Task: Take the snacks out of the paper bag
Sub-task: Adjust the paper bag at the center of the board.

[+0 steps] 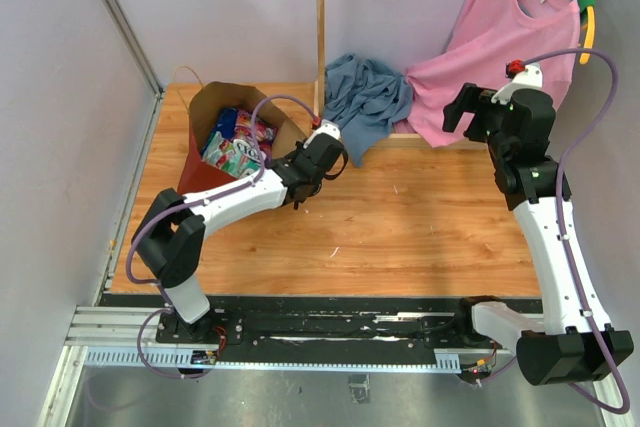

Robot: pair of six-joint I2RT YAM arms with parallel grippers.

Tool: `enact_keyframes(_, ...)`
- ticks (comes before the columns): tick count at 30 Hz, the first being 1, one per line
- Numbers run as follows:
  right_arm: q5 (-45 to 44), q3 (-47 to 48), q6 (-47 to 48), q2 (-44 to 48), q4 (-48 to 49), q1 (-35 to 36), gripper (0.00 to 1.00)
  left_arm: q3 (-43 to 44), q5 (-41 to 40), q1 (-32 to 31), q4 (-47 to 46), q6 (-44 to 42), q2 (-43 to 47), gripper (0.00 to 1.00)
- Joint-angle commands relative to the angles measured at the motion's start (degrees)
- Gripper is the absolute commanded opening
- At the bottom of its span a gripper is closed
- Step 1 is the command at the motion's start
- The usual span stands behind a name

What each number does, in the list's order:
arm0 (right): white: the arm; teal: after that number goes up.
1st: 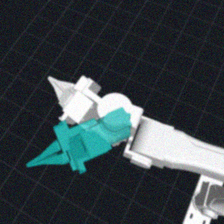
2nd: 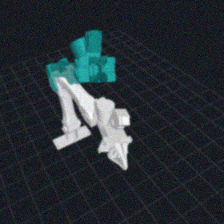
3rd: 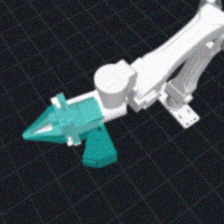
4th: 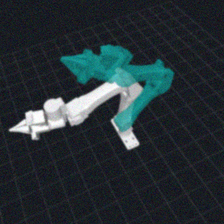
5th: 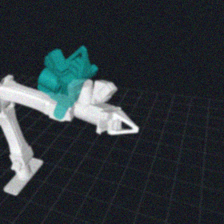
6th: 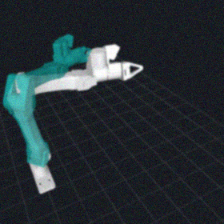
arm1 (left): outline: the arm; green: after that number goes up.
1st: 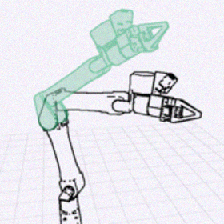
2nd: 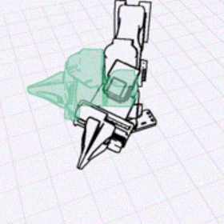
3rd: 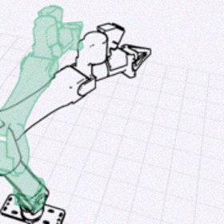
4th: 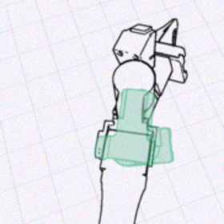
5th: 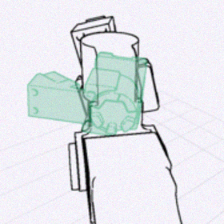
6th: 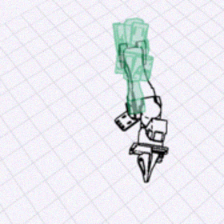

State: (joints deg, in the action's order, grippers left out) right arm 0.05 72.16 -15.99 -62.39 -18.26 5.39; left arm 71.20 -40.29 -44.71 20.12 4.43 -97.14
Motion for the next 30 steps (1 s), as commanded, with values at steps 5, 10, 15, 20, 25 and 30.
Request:
enact_keyframes(5, 1.1, -0.9, 1.0, 0.7, -0.2, 1.1, 0.99, -0.7, -1.1, -4.2, 1.0, 6.7, -1.3, 0.45)
enact_keyframes(10, 1.2, -1.0, 1.1, 0.6, -0.2, 1.4, 0.99, -1.9, 3.8, -5.3, -0.2, 8.6, -0.5, 0.71)
enact_keyframes(15, 1.4, -1.2, 1.2, 0.5, -0.3, 1.7, 0.99, -3.9, 7.8, -5.3, -2.8, 9.8, -0.2, 0.77)
enact_keyframes(20, 1.5, -1.5, 1.1, 0.3, -0.2, 2.0, 0.99, -3.1, 15.4, -5.4, -4.5, 12.0, -0.8, 0.83)
enact_keyframes(25, 1.3, -1.4, 1.4, 0.4, -0.5, 2.3, 0.99, -3.4, 16.6, -7.8, -7.3, 14.6, -3.9, 0.84)
enact_keyframes(30, 1.0, -1.7, 1.9, 0.8, -0.6, 2.3, 0.99, -4.1, 16.9, -8.7, -9.1, 16.2, -8.2, 0.86)
